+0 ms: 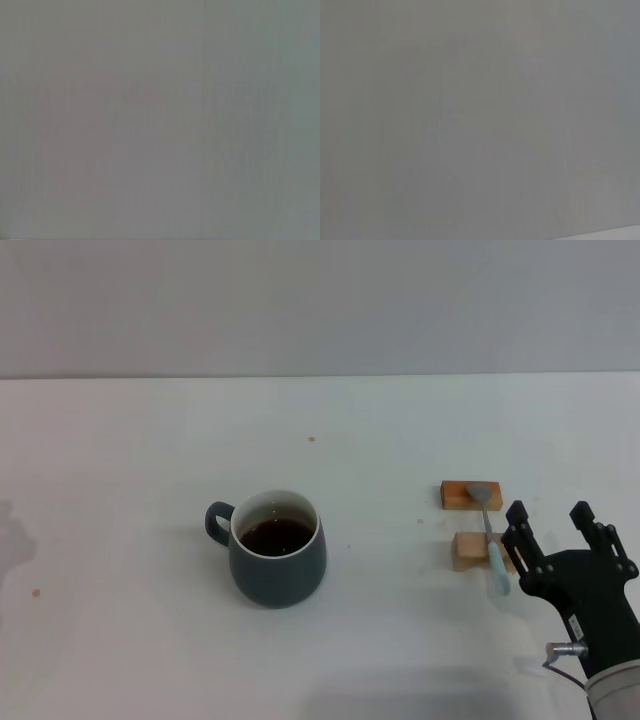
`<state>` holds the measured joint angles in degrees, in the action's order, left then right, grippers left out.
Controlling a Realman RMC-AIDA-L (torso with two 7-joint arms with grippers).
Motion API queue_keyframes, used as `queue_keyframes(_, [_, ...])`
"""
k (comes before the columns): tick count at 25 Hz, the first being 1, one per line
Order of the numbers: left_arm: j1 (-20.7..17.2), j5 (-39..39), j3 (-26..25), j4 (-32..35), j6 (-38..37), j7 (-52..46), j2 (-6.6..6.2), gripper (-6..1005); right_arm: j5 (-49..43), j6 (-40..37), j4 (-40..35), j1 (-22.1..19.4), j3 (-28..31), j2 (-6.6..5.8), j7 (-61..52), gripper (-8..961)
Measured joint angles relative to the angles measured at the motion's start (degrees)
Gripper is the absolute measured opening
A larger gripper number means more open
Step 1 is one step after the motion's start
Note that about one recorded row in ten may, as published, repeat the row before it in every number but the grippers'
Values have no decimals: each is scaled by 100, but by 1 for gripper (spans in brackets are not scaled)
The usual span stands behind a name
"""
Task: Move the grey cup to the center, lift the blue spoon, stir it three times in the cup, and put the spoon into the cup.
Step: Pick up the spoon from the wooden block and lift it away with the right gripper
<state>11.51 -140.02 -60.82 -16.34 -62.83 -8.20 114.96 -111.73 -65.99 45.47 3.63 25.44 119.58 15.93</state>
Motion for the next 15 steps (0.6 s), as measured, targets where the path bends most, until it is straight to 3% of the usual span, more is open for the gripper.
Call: queue_keyframes(15, [0, 1, 0, 0, -23, 3, 0, 3, 404, 35, -116, 173, -388, 4, -50, 734])
